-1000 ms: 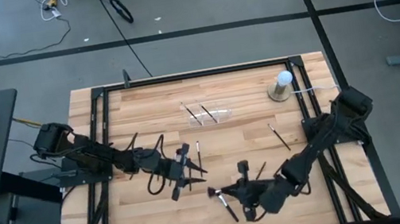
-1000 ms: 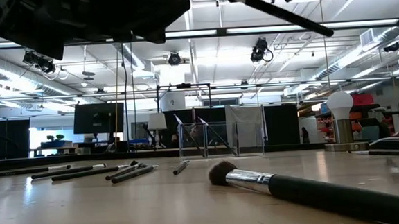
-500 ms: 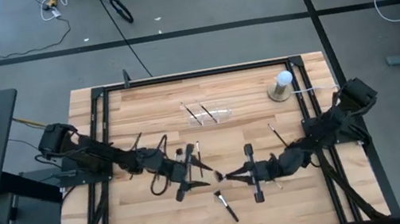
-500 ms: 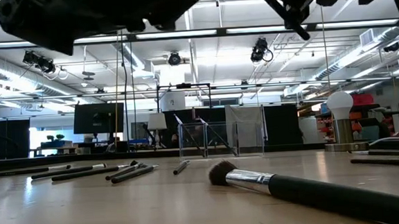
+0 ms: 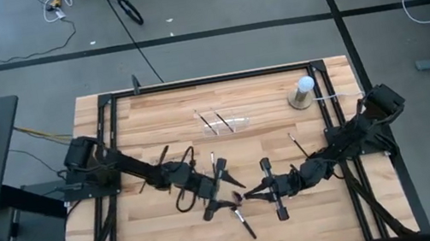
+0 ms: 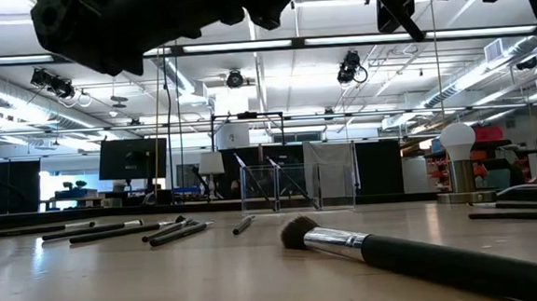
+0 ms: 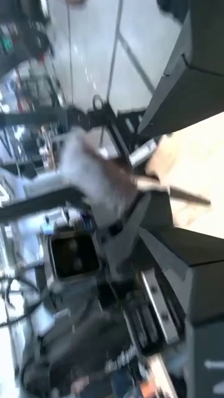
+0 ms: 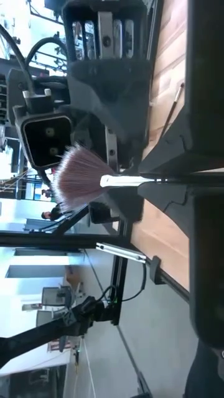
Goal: Put items in baskets/containers
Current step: Put the black highlighter brush into the transparent organizer
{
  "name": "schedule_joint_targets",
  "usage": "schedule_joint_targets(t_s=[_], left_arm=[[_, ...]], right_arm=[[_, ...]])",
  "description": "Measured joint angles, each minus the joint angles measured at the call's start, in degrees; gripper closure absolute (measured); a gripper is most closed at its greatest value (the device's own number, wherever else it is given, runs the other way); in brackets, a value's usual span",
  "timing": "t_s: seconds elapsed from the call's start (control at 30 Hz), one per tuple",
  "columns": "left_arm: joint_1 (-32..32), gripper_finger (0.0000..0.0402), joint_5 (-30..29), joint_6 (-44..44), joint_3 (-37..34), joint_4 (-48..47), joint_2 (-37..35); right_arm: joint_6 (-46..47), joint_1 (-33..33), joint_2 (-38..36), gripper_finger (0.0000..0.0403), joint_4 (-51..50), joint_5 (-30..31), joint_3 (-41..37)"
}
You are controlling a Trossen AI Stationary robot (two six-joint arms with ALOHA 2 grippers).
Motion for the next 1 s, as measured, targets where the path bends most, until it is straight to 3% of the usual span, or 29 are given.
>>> schedule_joint_targets(t_s=[0.3,0.6,0.7,0.87,1.0], left_arm=[[-0.1,0.0204,1.5,-1.4,2.7,-1.0,0.3],[0.0,0.0351,2.6,-1.3,2.7,-1.4,0.3],[0.0,0.0389,2.8,-1.8,2.7,-3.7,0.3],[0.0,0.0387,-3.2,-5.1,2.7,-7.9,0.3],[0.2,0.0393,-8.4,-8.0,2.7,-13.9,-1.1]], right_arm=[[0.0,0.0,0.0,0.0392,0.3,0.0,0.0],[2.7,-0.2,0.0,0.0385,-2.2,-0.2,0.0],[5.0,-0.2,0.0,0.0367,-5.8,0.5,0.0],[12.7,-0.1,0.0,0.0312,-13.2,9.5,0.0],[16.7,-0.2,-1.1,0.0252,-21.8,12.4,0.0]])
